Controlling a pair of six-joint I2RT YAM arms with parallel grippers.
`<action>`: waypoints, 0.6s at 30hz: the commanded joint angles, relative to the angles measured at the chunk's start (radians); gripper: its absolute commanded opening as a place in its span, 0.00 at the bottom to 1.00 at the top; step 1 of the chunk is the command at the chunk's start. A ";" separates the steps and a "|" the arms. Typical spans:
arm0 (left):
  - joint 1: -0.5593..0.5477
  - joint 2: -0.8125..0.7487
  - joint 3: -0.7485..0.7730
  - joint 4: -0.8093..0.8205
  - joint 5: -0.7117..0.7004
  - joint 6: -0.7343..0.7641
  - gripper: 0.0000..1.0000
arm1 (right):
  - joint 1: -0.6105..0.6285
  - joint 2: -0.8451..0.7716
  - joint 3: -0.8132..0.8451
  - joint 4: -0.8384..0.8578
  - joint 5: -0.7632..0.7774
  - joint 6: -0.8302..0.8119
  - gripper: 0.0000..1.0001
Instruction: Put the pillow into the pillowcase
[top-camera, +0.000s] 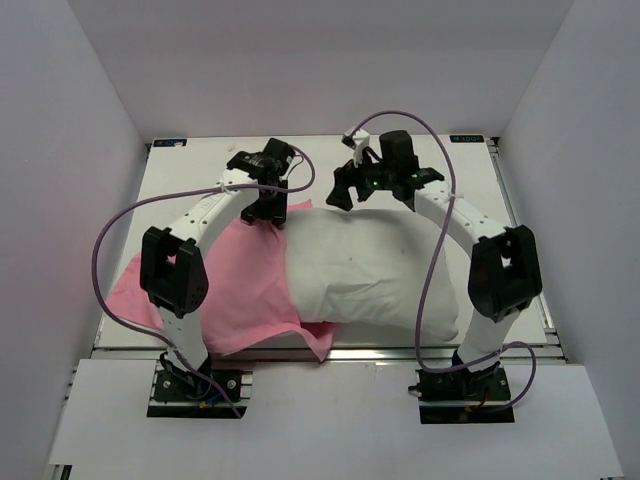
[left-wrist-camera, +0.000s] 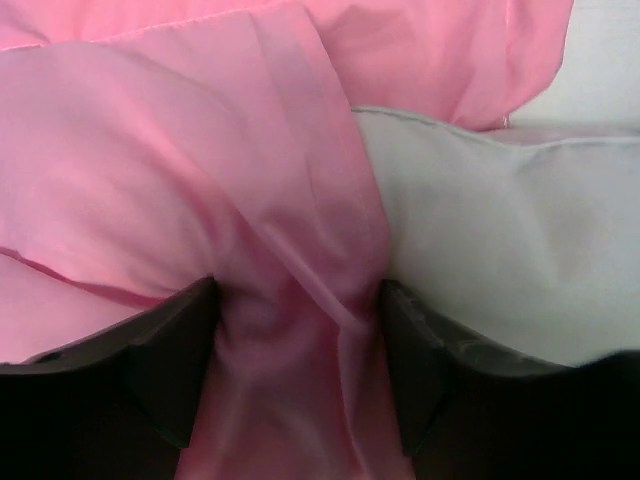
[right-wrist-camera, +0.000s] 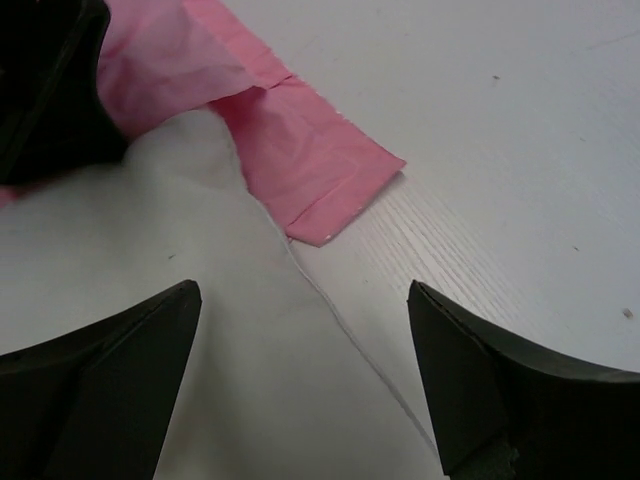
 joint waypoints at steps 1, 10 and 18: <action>-0.005 0.035 0.056 -0.002 0.018 0.029 0.60 | 0.005 0.042 0.096 -0.034 -0.163 -0.070 0.89; -0.006 0.095 0.204 -0.023 -0.017 0.061 0.03 | 0.052 0.165 0.100 -0.120 -0.256 -0.165 0.89; -0.011 0.084 0.289 -0.071 -0.092 0.090 0.02 | 0.109 0.245 0.146 -0.249 -0.314 -0.208 0.29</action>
